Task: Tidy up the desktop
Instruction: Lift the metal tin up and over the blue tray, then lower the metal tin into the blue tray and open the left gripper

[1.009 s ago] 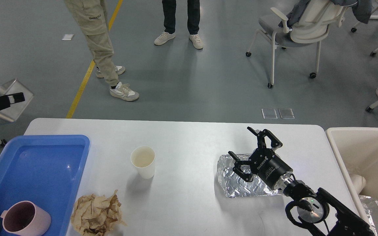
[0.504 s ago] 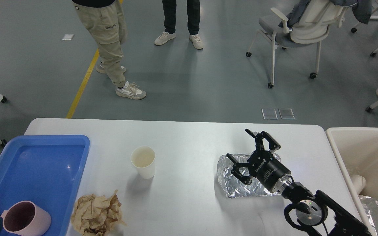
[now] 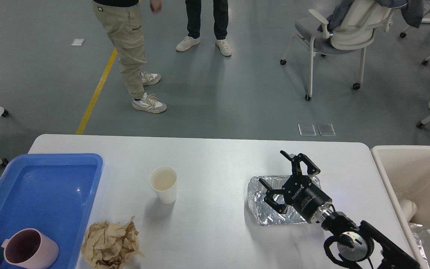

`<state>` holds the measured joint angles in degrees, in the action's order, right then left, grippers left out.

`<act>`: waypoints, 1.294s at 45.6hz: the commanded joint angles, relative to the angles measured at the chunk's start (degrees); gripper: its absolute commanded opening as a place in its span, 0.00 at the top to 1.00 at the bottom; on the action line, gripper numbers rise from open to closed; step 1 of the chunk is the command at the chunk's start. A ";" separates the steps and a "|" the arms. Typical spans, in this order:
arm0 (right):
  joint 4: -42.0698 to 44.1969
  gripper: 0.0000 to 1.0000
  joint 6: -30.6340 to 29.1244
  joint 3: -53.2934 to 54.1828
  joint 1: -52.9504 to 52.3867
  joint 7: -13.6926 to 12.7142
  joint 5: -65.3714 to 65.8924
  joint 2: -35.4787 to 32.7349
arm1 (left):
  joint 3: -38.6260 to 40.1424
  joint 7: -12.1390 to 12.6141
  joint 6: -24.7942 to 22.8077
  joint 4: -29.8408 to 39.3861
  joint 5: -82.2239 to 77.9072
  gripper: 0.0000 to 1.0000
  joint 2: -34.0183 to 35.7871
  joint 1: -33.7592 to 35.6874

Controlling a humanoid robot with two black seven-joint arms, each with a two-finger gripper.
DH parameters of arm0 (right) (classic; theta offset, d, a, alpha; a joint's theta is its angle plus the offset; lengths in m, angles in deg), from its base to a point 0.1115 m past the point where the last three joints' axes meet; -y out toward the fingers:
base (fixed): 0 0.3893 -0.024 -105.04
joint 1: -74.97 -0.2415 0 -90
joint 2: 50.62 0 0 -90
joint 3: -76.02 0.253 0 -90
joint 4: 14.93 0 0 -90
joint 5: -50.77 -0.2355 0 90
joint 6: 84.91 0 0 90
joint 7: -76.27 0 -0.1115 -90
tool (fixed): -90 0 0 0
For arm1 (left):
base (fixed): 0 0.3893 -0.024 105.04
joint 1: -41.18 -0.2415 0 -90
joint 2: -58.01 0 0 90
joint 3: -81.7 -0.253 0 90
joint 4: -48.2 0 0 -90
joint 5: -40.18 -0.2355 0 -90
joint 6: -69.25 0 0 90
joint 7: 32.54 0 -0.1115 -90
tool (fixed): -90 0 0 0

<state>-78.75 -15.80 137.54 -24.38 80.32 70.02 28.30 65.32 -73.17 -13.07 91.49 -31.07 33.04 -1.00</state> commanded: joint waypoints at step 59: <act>0.19 0.00 -0.28 -0.26 -0.05 -0.01 0.00 -0.08 | -7.17 0.38 3.22 -21.75 -1.70 0.42 -30.75 -1.59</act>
<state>-78.48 -16.12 137.58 -24.52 80.31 70.02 28.21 58.15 -73.17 -9.83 69.42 -35.21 2.63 -2.57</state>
